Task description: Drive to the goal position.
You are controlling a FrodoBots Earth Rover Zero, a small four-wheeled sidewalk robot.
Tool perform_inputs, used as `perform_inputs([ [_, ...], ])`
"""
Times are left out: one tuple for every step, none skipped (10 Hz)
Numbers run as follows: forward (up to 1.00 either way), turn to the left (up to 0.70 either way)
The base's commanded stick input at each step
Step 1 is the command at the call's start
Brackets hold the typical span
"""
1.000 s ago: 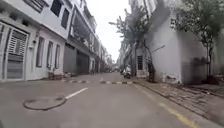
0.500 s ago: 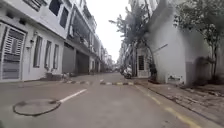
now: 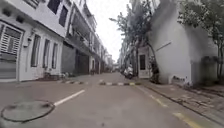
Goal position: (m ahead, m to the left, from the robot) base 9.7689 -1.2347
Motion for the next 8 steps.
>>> perform_inputs([
  [0.50,0.00],
  [0.50,0.00],
  [0.50,0.00],
  [0.50,0.00],
  [0.50,0.00],
  [0.50,0.00],
  [0.50,0.00],
  [0.50,0.00],
])
